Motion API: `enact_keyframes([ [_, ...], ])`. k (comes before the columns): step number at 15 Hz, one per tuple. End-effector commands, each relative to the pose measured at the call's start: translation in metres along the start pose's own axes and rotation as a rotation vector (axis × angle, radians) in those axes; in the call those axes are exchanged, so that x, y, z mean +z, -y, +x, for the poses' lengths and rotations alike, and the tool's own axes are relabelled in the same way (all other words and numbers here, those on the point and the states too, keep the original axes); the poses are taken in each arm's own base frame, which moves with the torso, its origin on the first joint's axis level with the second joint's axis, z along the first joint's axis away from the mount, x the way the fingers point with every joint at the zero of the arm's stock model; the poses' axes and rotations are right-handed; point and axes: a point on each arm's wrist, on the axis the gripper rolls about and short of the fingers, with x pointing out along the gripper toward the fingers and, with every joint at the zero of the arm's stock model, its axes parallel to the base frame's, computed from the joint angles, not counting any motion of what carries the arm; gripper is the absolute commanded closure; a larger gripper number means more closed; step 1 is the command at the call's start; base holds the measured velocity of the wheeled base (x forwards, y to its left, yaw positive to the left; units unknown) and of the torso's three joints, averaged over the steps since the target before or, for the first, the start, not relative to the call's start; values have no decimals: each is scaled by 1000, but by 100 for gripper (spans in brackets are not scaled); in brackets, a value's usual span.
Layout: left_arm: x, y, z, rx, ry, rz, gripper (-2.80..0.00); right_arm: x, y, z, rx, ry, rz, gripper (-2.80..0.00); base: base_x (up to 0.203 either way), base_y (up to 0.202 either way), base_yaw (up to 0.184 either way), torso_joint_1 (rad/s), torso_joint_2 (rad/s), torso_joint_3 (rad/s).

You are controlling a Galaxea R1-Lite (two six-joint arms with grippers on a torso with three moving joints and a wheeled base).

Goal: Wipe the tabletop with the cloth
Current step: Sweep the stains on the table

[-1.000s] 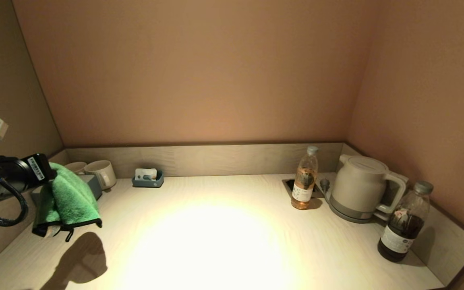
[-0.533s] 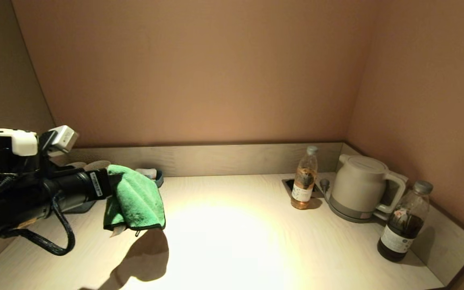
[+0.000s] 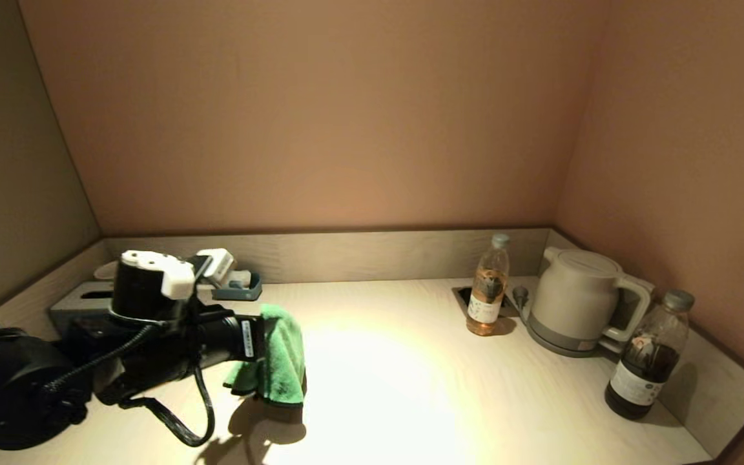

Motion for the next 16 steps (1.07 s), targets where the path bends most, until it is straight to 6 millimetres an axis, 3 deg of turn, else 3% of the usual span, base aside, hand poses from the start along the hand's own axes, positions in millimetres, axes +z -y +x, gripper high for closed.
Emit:
enact_keyframes([
  [1,-25,23,25,-49,-87,47,0,0,0,0,-1,-2,0,0,0,0,0,0,0,0],
  [2,-25,24,26,-52,-87,49,0,0,0,0,0,-2,0,0,0,0,0,0,0,0],
  [5,-41,62,44,-138,-117,143,0,0,0,0,-1,0,0,0,0,0,0,0,0,0],
  [8,-49,80,61,-169,-124,180,0,0,0,0,1,0,0,0,0,0,0,0,0,0],
  [11,-63,82,79,-140,-153,202,0,0,0,0,1,0,0,0,0,0,0,0,0,0],
  [14,-108,69,108,-40,-221,266,0,0,0,0,1,0,0,0,0,0,0,0,0,0],
  [16,-119,64,112,-8,-221,295,0,0,0,0,1,0,0,0,0,0,0,0,0,0],
])
